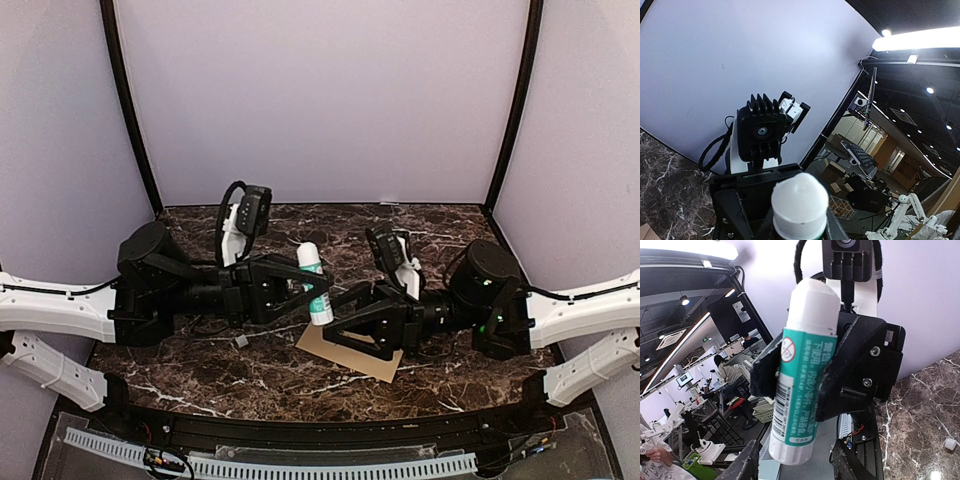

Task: Place the letter into the envelope and seal it
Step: Screw the solid glue.

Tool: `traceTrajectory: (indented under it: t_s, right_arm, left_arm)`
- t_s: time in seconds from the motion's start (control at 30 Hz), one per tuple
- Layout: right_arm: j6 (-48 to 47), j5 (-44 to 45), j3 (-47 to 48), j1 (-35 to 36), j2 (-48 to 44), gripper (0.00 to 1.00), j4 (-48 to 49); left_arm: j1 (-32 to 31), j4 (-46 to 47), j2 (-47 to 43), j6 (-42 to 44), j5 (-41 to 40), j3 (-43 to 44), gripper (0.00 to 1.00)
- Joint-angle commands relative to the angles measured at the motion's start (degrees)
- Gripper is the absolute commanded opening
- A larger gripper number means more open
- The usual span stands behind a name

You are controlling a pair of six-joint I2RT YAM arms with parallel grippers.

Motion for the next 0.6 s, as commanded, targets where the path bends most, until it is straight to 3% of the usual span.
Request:
traceTrajectory:
  t_s: [0.0,0.2,0.43,0.57]
  right_arm:
    - [0.7,-1.4,2.0,0.8,0.9,0.43,5.5]
    - [1.5,-1.6,1.9,0.8,1.5,0.29,7.1]
    - [2.7,-1.4,1.8,0.8,1.6,0.33,8.2]
    - [3.1,-0.6,2.1,0.8,1.6,0.27,7.4]
  left_arm:
    - [0.2,3.6,-0.3,-0.2,1.7,-0.3,0.00]
    - [0.2,3.8,-0.1,-0.7,1.7,-0.6,0.00]
    - [0.1,3.5,-0.1,-0.7,1.9,-0.9,0.00]
    - [0.1,3.7,-0.2,-0.7,1.7,-1.2,0.00]
